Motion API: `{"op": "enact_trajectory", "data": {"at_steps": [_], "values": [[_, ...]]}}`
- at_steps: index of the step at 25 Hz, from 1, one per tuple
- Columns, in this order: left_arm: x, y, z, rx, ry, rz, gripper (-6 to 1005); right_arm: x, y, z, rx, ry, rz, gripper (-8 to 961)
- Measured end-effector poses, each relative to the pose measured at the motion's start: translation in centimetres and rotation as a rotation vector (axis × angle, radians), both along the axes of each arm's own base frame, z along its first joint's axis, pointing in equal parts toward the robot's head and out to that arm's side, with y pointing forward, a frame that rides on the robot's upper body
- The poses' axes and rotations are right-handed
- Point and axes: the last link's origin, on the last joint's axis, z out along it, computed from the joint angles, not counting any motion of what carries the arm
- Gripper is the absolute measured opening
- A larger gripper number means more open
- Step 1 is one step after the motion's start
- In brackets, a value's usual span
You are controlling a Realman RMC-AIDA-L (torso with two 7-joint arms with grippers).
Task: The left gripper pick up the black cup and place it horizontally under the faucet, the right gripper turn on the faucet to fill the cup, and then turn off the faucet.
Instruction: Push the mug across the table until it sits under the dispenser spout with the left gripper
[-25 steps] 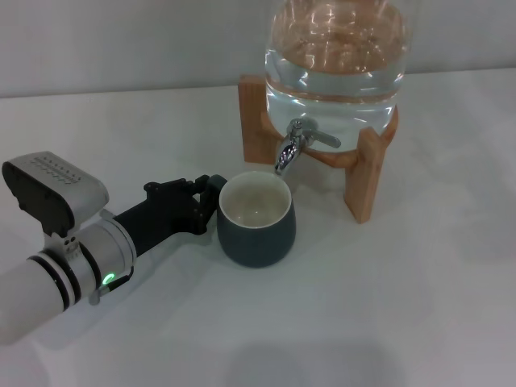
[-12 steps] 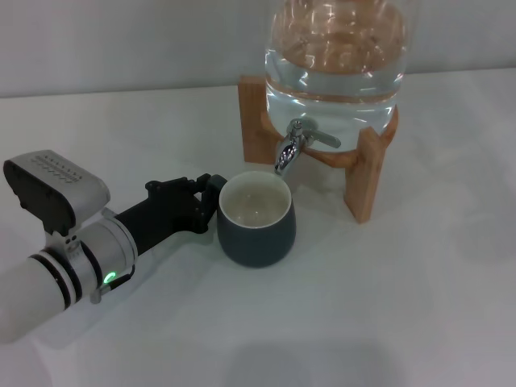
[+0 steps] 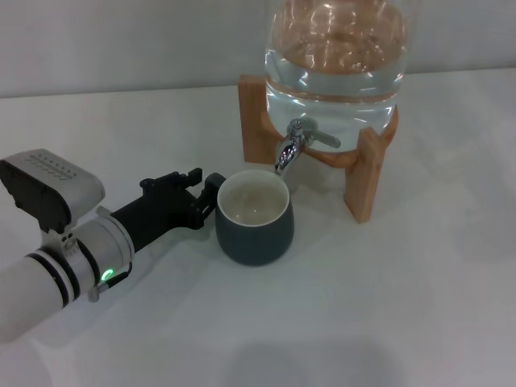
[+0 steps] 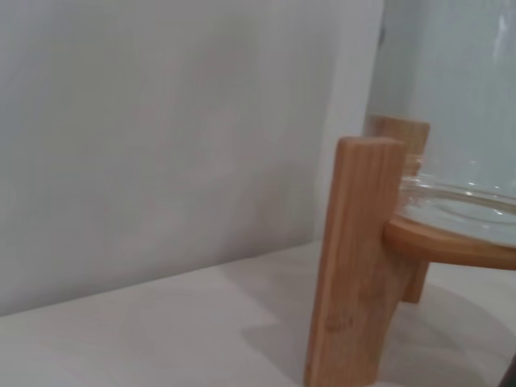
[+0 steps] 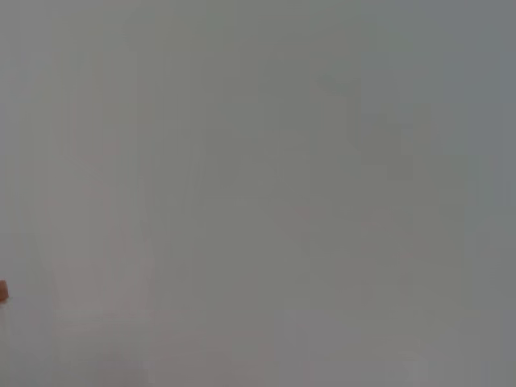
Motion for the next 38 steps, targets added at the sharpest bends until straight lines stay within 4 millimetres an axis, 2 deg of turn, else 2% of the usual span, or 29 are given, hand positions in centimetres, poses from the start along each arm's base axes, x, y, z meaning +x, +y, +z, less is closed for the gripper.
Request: {"op": "enact_trajectory", "data": {"at_steps": [7,27,38], "values": [[-0.03,-0.05,-0.03,-0.001,0.002,-0.001,399,0.02,-0.04,-0.09,-0.001,0.002,-0.001,843],[0.03,-0.21,-0.07,-0.003,-0.007,-0.005,400,0.18,-0.19,0.12,0.002,-0.001,-0.006,844],[-0.82,-0.91,0.49,0.016,-0.042,0.013,400,0.25,-0.24,0.23,0.002,-0.004,-0.007,844]]}}
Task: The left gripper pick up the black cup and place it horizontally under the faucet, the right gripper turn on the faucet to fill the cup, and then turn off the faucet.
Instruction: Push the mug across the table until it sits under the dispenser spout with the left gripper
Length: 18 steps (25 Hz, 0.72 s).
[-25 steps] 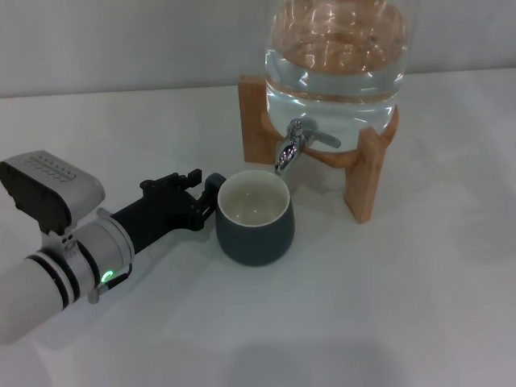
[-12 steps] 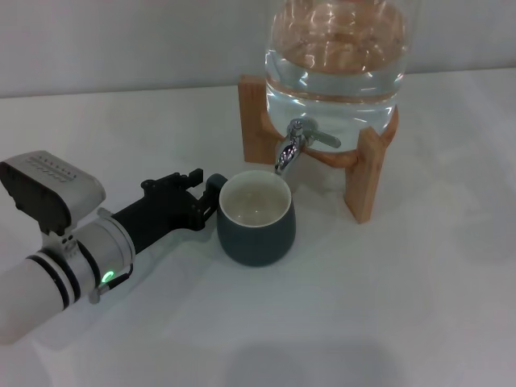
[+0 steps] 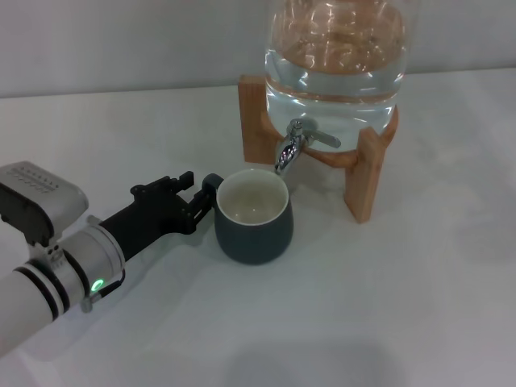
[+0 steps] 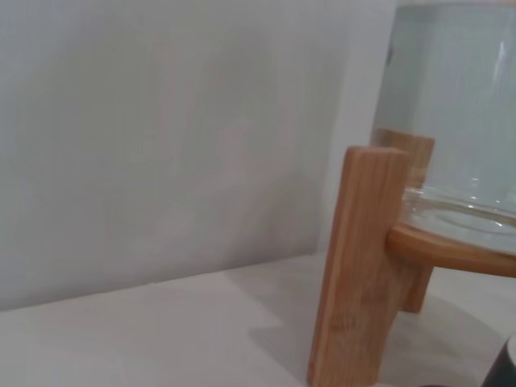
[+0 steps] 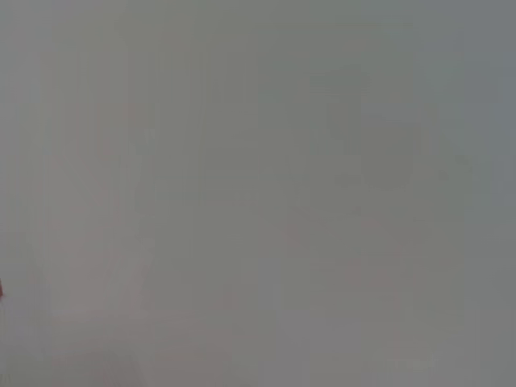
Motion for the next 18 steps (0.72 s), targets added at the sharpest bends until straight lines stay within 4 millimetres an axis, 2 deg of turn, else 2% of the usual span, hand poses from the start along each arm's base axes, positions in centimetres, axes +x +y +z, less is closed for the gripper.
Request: {"op": "enact_trajectory", "data": {"at_steps": [18], "values": [[-0.27,0.19,0.45,0.012,-0.007,0.009,400,0.05,-0.09,-0.04,0.0,0.0,-0.002,844]]}}
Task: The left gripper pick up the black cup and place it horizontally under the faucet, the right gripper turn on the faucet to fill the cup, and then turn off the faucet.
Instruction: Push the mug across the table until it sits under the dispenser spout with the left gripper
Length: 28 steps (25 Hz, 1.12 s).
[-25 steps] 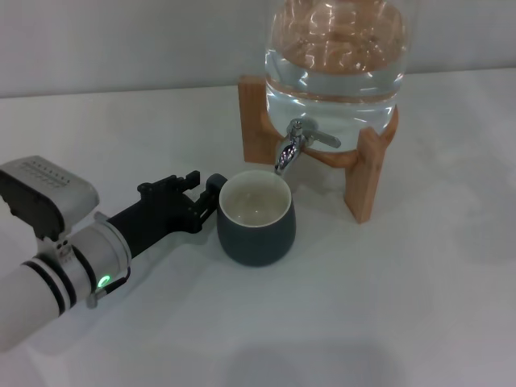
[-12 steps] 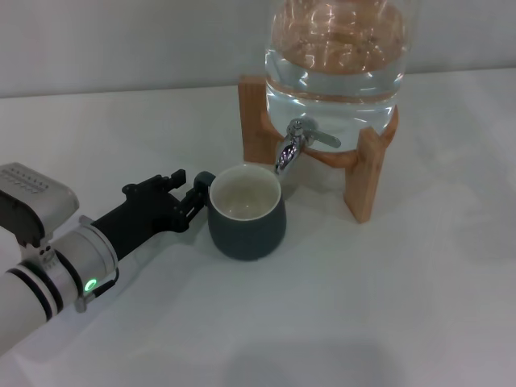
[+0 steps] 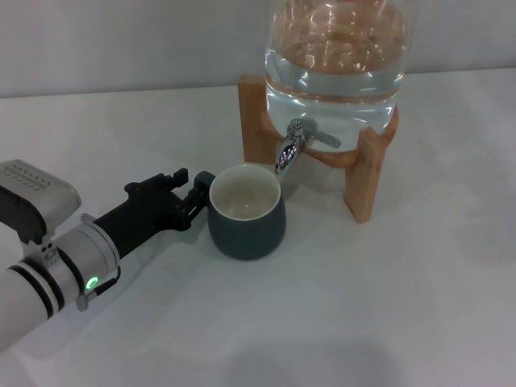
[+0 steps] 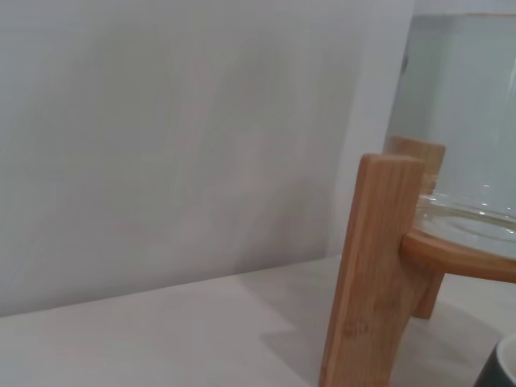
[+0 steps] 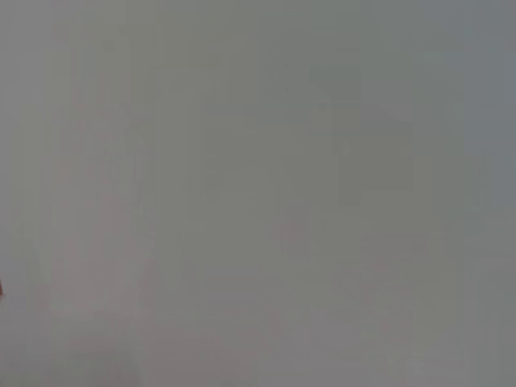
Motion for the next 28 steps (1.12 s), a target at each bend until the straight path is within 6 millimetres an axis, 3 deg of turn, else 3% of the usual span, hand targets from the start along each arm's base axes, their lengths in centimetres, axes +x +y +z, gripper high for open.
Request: {"op": "enact_trajectory", "data": {"at_steps": [28], "values": [[1.4,1.2,-0.6,-0.016,0.033,-0.02,401,-0.1,0.2,-0.2,0.0,0.003,0.002,844]]}}
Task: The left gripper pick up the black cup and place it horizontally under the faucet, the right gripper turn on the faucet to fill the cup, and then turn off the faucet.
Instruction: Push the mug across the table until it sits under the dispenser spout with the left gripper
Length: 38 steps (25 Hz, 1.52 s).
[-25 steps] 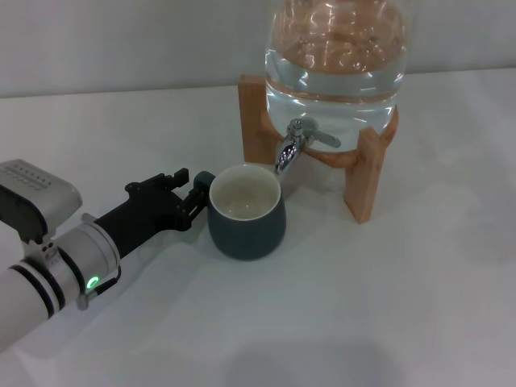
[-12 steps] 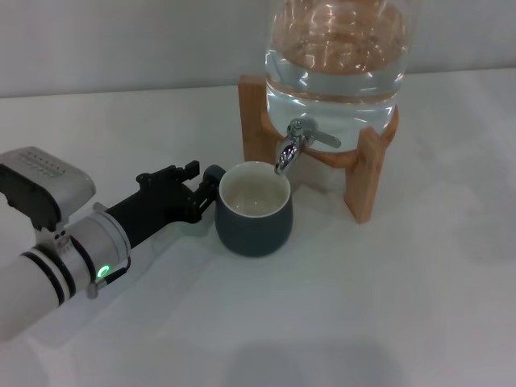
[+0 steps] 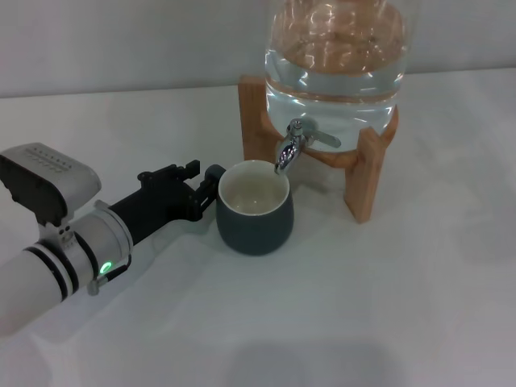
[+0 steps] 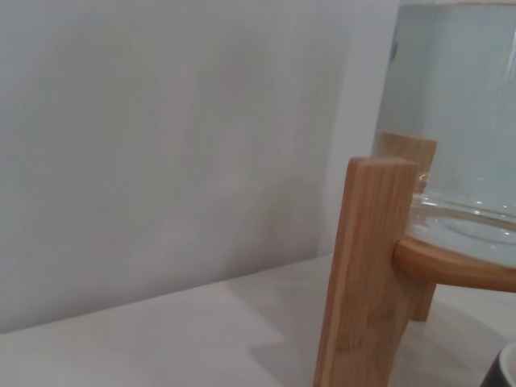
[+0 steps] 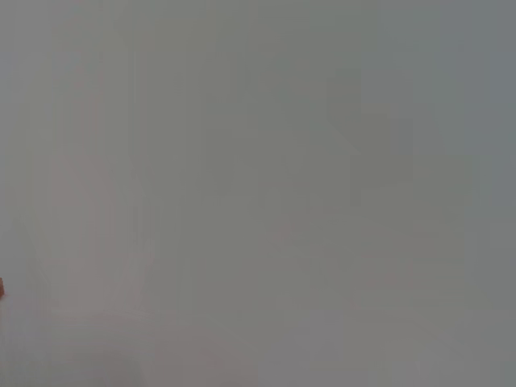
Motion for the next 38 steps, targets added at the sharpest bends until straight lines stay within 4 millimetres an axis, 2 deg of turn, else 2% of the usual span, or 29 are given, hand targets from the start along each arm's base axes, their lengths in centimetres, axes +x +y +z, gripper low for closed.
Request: {"op": "enact_trajectory", "data": {"at_steps": [14,24,38], "values": [[0.2,0.1,-0.1,-0.002,0.008,-0.008,401,0.1,-0.1,-0.2,0.001,-0.003,-0.001,844],[0.9,-0.8,-0.7,-0.039,-0.011,-0.058,402,0.0,0.0,0.0,0.004,-0.006,0.001,844],[0.5,-1.1,-0.8,-0.043,-0.007,-0.049,402,0.0,0.1,0.3,0.006,-0.012,0.003,844]]}}
